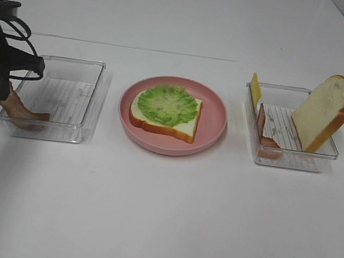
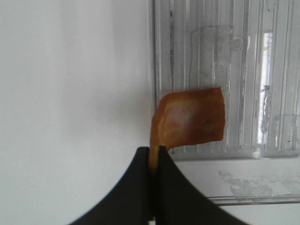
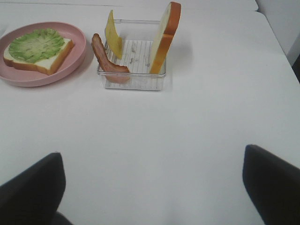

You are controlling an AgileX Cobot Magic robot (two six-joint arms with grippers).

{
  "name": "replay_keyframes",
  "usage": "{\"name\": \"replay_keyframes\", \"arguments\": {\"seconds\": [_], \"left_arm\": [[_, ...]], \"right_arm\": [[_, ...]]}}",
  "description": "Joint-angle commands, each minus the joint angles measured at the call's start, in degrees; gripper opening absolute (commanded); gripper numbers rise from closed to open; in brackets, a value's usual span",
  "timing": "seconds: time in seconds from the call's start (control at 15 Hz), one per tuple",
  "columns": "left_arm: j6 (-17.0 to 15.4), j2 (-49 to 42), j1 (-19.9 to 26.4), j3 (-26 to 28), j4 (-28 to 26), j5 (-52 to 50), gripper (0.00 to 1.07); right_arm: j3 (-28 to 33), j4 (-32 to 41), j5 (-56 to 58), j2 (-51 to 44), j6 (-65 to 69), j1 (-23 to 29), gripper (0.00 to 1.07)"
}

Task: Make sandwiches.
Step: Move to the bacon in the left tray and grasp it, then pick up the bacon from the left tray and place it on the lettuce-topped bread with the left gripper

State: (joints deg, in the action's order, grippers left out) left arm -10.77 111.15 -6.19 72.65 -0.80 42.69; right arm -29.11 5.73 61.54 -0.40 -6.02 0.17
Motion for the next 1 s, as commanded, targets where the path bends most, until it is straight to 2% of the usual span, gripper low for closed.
{"name": "replay_keyframes", "arguments": {"seconds": [0.07,0.27,0.47,0.6,0.67,0.73,0.93,1.0], "left_arm": [[0.23,-0.11,0.17,1.09,-0.57,-0.29,0.00],[0.80,-0.11,0.17,4.47,-3.50,1.83,0.00],[4.53,-0.11,0.17,8.37,-10.03,2.75,0.00],[8.94,-0.11,0.06,12.03,-17.48,2.92,0.00],[12.66,-0.06,0.06,15.18,-26.13,2.41,0.00],[14.73,0.00,0.06,16.50,-29.91,1.83,0.00],[22.29,0.06,-1.38,17.99,-43.37,1.20,0.00],[24.41,0.29,-2.41,17.99,-45.89,1.20,0.00]], "right_arm": [[0.11,-0.06,-0.63,-0.34,-0.40,-0.23,0.96],[0.11,-0.06,-0.63,-0.34,-0.40,-0.23,0.96],[0.11,-0.06,-0.63,-0.34,-0.40,-0.23,0.96],[0.11,-0.06,-0.63,-0.34,-0.40,-0.23,0.96],[0.11,-0.06,-0.63,-0.34,-0.40,-0.23,0.96],[0.11,-0.06,-0.63,-0.34,-0.40,-0.23,0.96],[0.11,-0.06,-0.63,-0.34,-0.40,-0.23,0.96],[0.11,-0.06,-0.63,-0.34,-0.40,-0.23,0.96]]}}
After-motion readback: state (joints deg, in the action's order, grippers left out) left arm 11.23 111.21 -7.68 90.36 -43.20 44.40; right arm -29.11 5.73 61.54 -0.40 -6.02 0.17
